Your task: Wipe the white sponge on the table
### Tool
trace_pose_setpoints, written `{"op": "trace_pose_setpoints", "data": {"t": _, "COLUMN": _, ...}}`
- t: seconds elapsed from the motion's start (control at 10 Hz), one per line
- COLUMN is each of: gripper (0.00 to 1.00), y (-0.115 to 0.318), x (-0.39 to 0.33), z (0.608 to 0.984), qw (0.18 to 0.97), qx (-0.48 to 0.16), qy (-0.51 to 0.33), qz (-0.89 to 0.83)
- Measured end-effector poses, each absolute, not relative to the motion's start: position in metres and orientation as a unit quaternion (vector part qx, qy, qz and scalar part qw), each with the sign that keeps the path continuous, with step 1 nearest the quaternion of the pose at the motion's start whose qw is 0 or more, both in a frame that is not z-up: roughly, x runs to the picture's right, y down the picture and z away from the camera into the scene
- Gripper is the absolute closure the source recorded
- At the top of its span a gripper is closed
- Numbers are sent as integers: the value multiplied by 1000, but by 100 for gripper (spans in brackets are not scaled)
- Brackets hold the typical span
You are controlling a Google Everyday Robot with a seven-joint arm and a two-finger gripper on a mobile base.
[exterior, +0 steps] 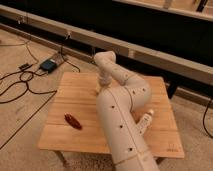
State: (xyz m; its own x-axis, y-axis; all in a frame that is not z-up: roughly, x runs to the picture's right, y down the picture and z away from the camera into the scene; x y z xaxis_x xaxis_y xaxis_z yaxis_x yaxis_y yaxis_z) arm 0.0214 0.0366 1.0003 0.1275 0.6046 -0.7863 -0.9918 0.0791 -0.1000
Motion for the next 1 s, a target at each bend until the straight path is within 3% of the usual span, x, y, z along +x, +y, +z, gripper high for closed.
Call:
{"op": "trace_pose_setpoints", "data": {"t": 0.5, "gripper": 100, "y": 17, "x": 40, "z": 1012, "qw": 676, "qx": -298, "qy": 301, "qz": 602}}
{"op": "trace_pose_setpoints", "data": {"t": 1.0, "gripper": 100, "y": -3, "x": 13, "z": 1021, "qw": 701, "qx": -289, "qy": 269, "qz": 594}}
